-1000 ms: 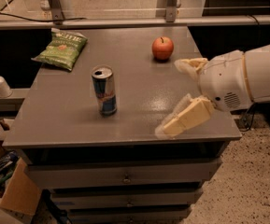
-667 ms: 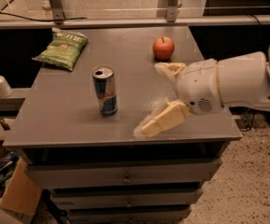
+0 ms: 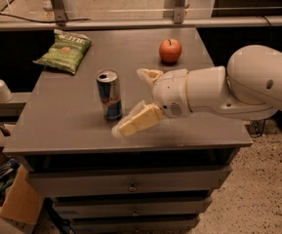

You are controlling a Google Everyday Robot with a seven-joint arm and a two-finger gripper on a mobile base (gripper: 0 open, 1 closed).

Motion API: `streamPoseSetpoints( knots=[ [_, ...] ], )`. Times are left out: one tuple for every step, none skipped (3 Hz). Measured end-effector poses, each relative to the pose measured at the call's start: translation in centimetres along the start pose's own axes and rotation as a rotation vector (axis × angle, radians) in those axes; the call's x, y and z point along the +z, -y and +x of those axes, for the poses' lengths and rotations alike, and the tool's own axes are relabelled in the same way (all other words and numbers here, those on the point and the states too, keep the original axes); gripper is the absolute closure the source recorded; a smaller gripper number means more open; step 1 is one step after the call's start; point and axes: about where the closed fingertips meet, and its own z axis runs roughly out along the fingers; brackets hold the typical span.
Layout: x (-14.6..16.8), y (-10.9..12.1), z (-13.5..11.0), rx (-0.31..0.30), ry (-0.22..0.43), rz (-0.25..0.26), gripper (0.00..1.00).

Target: Knock redbull can over

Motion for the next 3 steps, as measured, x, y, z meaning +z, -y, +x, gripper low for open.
streamPoseSetpoints(
  knots=[
    [2.3,1.1,-0.3,0.024,0.033,0.006,0.00],
    [4.4,2.2,-1.3,0.050,0.056,0.017,0.00],
    [6.0,3.5,-2.3,0.069,0.075,0.026,0.00]
  ],
)
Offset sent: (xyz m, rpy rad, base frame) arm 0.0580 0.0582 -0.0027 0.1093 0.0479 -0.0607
